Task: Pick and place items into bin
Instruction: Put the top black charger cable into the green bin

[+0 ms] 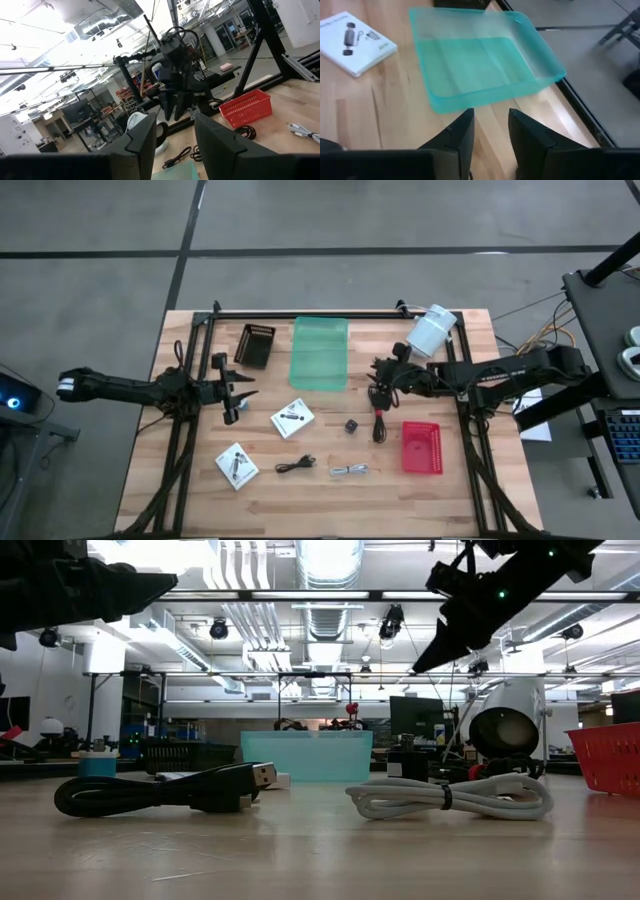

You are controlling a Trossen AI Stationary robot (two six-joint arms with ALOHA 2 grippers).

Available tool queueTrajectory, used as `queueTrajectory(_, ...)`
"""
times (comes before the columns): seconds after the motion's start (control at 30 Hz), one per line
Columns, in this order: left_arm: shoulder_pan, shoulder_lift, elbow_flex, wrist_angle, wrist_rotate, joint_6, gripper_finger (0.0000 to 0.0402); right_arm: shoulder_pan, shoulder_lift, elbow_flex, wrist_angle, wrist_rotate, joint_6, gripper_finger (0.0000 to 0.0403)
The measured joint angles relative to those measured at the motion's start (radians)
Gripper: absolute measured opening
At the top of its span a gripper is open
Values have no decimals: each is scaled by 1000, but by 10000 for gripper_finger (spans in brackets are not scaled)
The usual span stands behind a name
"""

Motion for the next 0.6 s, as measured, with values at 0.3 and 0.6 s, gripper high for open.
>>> queueTrajectory(0.3, 0, 0, 0, 0, -1, 0, 118, 0, 0, -49, 0, 4, 61, 118)
queueTrajectory(0.6, 0, 0, 0, 0, -1, 0, 118, 0, 0, -93, 2, 106, 103, 113)
